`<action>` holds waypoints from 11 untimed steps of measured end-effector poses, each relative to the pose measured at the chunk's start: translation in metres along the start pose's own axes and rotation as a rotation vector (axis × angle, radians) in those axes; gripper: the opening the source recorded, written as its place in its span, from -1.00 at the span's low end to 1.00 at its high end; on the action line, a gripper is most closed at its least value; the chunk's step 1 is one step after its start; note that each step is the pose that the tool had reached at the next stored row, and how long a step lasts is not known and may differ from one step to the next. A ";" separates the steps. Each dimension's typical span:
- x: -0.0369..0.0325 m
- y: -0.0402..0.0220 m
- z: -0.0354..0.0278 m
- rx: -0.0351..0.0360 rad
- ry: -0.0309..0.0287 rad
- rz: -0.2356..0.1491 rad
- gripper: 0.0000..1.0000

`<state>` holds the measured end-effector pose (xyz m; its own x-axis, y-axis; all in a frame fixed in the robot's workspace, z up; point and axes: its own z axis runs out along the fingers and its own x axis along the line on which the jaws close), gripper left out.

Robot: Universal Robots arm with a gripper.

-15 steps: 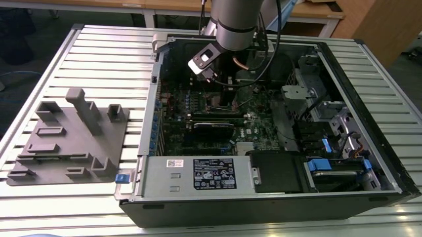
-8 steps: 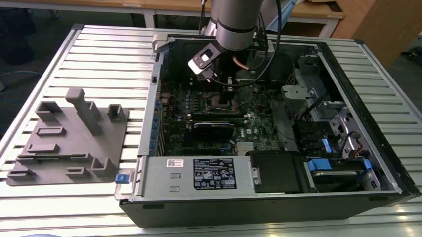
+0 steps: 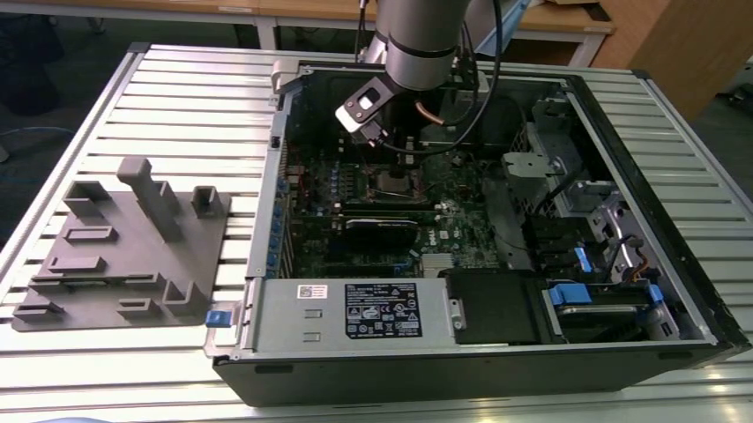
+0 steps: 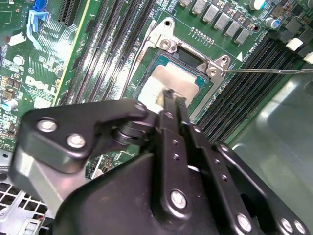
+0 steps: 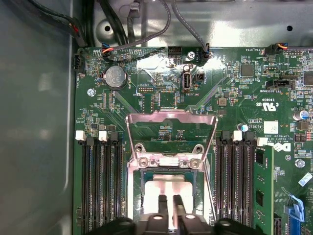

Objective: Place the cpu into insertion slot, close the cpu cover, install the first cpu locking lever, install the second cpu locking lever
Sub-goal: 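Place the cpu into insertion slot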

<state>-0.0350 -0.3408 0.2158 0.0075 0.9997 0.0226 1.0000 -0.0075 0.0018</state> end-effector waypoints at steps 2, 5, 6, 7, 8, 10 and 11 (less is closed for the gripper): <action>0.0000 0.0000 -0.0001 0.0000 0.0000 0.000 -0.76; 0.0000 0.0000 -0.0002 0.0000 0.0000 0.000 -0.79; 0.0000 0.0000 -0.0002 0.0000 0.0000 0.000 -0.79; 0.0000 0.0000 -0.0002 0.0000 0.0000 0.000 -0.79; 0.0000 0.0000 -0.0002 0.0000 0.0000 0.000 -0.79; 0.0000 0.0000 -0.0003 0.0000 0.0000 0.000 -0.79; 0.0000 0.0000 -0.0003 -0.0003 0.0000 0.000 -0.79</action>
<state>-0.0351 -0.3409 0.2161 0.0074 0.9997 0.0225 1.0000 -0.0075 0.0021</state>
